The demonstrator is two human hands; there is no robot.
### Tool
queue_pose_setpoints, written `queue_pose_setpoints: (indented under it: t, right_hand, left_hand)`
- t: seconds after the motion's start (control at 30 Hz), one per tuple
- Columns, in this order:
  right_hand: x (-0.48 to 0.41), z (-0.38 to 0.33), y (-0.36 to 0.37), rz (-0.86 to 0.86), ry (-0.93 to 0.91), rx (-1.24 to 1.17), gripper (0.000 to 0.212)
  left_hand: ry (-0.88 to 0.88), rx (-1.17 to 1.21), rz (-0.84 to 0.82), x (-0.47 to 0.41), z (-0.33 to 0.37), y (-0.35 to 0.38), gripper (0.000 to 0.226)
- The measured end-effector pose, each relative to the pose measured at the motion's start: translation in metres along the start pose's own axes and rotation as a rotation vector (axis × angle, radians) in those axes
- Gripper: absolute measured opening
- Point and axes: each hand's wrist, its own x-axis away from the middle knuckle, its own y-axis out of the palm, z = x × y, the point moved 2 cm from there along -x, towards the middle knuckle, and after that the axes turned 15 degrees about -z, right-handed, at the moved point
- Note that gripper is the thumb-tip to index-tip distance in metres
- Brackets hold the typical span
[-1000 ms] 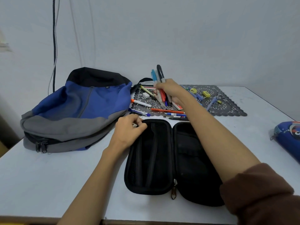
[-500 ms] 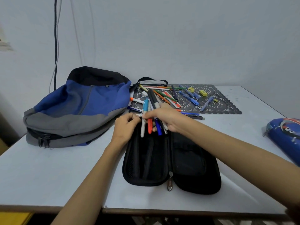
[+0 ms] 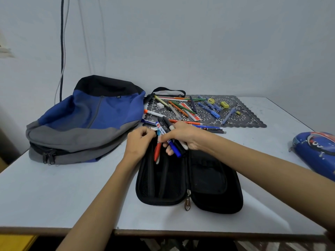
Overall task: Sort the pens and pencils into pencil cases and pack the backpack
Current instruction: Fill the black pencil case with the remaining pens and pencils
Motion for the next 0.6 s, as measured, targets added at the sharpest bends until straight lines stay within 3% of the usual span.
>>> queue_pose_setpoints:
  t: [0.3, 0.6]
  right_hand:
    - [0.004, -0.016, -0.011, -0.108, 0.061, 0.083, 0.005]
    - [0.008, -0.02, -0.013, -0.092, 0.069, 0.179, 0.012]
  left_hand:
    - [0.029, 0.001, 0.012, -0.001, -0.002, 0.0, 0.019]
    - [0.042, -0.01, 0.018, -0.002, -0.002, 0.001, 0.02]
